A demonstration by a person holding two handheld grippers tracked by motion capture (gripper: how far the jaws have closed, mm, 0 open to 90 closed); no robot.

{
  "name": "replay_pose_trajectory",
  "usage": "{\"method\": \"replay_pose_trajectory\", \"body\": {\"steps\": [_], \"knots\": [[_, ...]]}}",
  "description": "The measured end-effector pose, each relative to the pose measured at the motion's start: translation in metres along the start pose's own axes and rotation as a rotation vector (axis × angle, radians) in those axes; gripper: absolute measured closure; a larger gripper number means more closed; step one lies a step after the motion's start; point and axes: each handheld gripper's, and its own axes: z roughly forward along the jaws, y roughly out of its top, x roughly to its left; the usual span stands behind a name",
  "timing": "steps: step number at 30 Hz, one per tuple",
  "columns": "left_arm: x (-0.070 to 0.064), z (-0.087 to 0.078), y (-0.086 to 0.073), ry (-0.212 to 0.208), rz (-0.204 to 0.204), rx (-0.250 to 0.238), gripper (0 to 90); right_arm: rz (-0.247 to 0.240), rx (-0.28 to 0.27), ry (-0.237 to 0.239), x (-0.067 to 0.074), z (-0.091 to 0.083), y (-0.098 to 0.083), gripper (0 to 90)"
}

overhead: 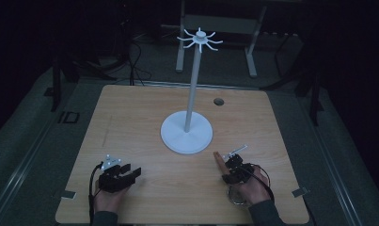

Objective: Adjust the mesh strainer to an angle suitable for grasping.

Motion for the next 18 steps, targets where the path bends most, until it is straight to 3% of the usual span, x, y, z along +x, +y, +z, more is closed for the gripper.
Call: {"method": "replay_pose_trajectory", "body": {"steps": [3,9,18], "knots": [[-0.0001,0.0001,0.0,0.0,-0.001,0.0,46.9,-0.002,0.018,-0.001,-0.0002,-0.0005,0.0005,60.1],[0.0,0.0009,0.0002,0.0,0.001,0.005,46.9,-0.009,0.026,-0.007,-0.0012,-0.0011,0.001,68.3],[-0.0001,0.0008,0.0001,0.001,0.003,0.006,46.9,-0.001,-0.002,-0.005,-0.0016,-0.0009,-0.0009,69.2]]}}
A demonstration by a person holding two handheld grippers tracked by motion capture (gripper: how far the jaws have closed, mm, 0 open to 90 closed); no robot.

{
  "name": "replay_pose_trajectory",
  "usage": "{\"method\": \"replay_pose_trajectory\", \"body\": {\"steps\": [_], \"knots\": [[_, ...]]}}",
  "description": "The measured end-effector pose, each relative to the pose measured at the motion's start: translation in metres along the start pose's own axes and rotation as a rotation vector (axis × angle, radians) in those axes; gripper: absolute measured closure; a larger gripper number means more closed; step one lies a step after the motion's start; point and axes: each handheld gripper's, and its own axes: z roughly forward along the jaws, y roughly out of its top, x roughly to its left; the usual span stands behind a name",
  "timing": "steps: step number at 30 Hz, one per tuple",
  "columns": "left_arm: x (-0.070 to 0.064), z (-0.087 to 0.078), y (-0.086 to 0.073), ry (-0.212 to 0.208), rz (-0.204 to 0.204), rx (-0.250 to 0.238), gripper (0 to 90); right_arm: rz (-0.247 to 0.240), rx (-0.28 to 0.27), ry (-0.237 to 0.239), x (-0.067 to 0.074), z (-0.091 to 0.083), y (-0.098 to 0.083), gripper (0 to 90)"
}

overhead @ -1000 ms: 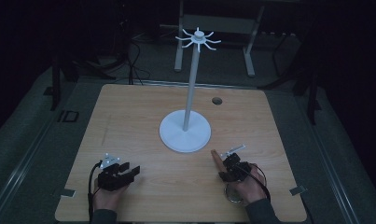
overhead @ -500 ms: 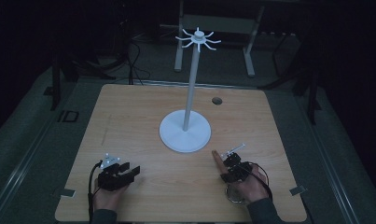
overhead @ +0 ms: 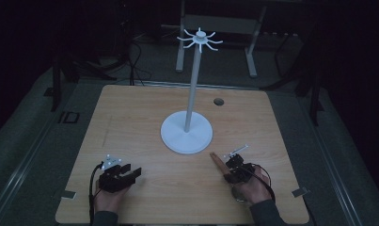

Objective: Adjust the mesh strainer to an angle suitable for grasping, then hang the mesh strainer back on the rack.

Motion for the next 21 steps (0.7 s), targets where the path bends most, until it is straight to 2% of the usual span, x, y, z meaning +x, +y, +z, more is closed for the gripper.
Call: {"method": "replay_pose_trajectory", "body": {"steps": [7,15,21], "knots": [[-0.0005,0.0006,0.0003,-0.001,-0.004,-0.002,46.9,-0.008,-0.013,-0.005,0.0018,-0.0001,-0.0002,69.3],[-0.0003,-0.0001,0.0001,0.001,-0.005,-0.006,46.9,-0.012,-0.054,-0.007,0.0035,-0.0035,-0.0008,69.5],[-0.0011,0.0008,0.0005,0.001,0.0,-0.003,47.0,-0.025,-0.112,-0.005,0.0062,-0.0075,-0.0003,69.5]]}}
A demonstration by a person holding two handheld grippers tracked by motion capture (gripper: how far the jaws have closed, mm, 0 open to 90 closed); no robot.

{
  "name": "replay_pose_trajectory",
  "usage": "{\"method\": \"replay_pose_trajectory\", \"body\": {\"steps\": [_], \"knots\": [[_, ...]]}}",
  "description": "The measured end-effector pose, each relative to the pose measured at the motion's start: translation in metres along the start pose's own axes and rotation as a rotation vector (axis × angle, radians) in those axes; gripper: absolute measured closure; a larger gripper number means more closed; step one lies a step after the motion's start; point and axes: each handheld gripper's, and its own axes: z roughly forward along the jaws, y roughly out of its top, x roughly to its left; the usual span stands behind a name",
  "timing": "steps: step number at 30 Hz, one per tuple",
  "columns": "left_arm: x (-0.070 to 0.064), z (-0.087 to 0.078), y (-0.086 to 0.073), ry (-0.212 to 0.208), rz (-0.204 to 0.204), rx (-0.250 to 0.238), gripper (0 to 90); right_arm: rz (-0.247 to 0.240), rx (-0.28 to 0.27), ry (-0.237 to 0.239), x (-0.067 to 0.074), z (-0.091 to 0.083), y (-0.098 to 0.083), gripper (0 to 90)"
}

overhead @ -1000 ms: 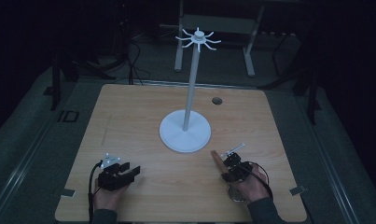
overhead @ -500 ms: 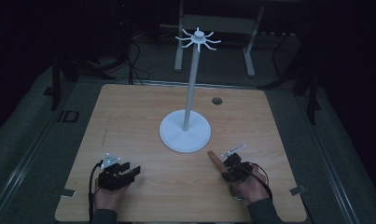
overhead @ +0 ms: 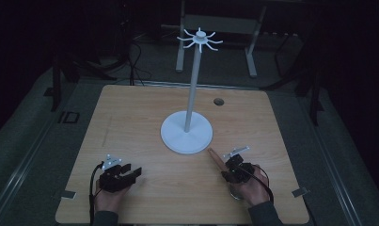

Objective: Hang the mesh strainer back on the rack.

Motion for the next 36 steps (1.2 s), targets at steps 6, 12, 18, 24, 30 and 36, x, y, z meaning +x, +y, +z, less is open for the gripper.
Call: {"method": "replay_pose_trajectory", "body": {"steps": [6,12,18,24,30,36], "knots": [[0.0,-0.001,0.0,0.001,0.0,-0.002,47.0,-0.004,-0.067,-0.005,0.001,-0.004,0.002,69.5],[0.0,-0.001,0.0,0.001,-0.003,-0.005,47.0,-0.008,-0.102,-0.006,0.004,-0.007,0.007,69.5],[0.0,-0.001,0.0,0.001,-0.003,-0.006,47.0,-0.007,-0.134,-0.007,0.006,-0.008,0.009,69.5],[0.0,-0.001,0.0,0.001,-0.002,-0.005,47.0,-0.003,-0.176,-0.009,0.008,-0.011,0.012,69.4],[0.0,-0.001,0.0,0.001,-0.002,-0.006,46.9,-0.009,-0.206,-0.007,0.011,-0.012,0.016,69.5],[0.0,-0.001,0.0,0.0,-0.002,-0.006,47.0,-0.004,-0.237,0.0,0.012,-0.014,0.02,69.4]]}}
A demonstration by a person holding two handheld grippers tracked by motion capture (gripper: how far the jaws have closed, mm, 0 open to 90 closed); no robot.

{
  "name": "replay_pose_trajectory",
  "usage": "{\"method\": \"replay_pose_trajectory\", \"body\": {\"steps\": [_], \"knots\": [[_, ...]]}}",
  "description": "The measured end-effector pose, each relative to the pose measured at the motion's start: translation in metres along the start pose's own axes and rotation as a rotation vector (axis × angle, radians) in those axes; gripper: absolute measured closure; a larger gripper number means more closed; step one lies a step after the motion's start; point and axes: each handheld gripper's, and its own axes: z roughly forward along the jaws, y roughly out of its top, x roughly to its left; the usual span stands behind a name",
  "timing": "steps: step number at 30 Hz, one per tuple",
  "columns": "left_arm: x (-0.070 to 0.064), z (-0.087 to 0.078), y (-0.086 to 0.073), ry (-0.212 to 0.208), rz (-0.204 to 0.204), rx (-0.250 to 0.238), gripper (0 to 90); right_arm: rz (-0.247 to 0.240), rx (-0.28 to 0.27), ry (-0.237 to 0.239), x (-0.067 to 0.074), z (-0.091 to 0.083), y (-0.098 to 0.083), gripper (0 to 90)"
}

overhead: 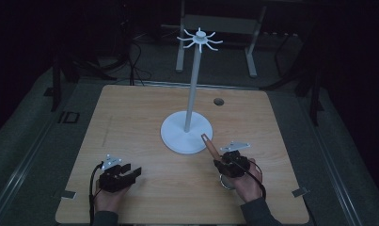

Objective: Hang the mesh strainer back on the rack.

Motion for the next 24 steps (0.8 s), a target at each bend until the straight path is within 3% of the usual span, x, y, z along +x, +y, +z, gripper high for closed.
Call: {"method": "replay_pose_trajectory", "body": {"steps": [24], "knots": [[0.0,0.0,0.0,0.001,0.004,0.002,47.0,0.017,-0.148,0.0,0.003,-0.014,0.017,69.4]]}}
